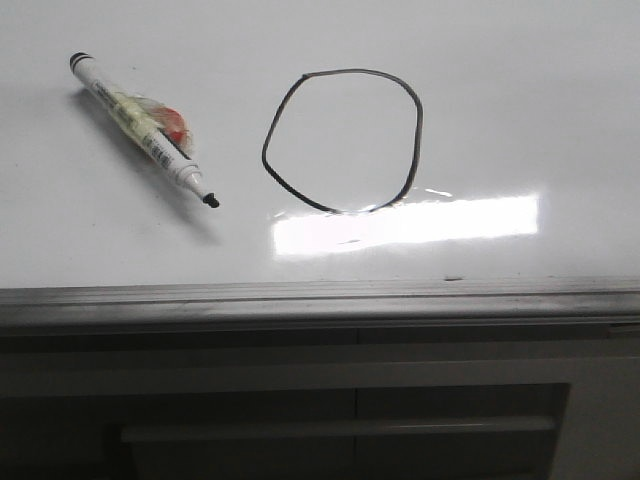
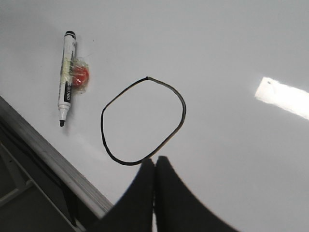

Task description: Write number 0 on whiteboard

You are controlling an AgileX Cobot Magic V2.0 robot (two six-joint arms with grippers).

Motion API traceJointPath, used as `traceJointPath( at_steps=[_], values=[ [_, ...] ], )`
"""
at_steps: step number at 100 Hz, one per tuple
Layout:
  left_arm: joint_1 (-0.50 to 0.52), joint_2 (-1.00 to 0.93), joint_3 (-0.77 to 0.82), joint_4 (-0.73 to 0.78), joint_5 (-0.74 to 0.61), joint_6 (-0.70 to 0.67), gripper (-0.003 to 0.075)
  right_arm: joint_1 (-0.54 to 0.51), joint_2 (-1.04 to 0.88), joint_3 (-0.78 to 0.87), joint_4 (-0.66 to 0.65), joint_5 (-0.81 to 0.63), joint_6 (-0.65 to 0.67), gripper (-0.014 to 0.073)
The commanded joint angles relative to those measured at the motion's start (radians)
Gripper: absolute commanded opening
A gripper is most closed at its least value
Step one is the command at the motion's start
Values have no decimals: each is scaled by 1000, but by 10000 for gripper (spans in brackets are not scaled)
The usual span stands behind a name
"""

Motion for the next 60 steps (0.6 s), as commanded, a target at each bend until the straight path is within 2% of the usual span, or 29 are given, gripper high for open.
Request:
traceJointPath(
  at_steps=[1,51,60],
  values=[
    [1,2,-28,-10,-52,-1,-20,-6,0,-27,15,-76,-13,-69],
    [1,2,-15,-12,-61,-1,-20,-6,0,-25,15,-76,-13,-69],
    [1,-21,14,36,-61,-1,-20,-6,0,-25,15,-76,-13,-69]
  ],
)
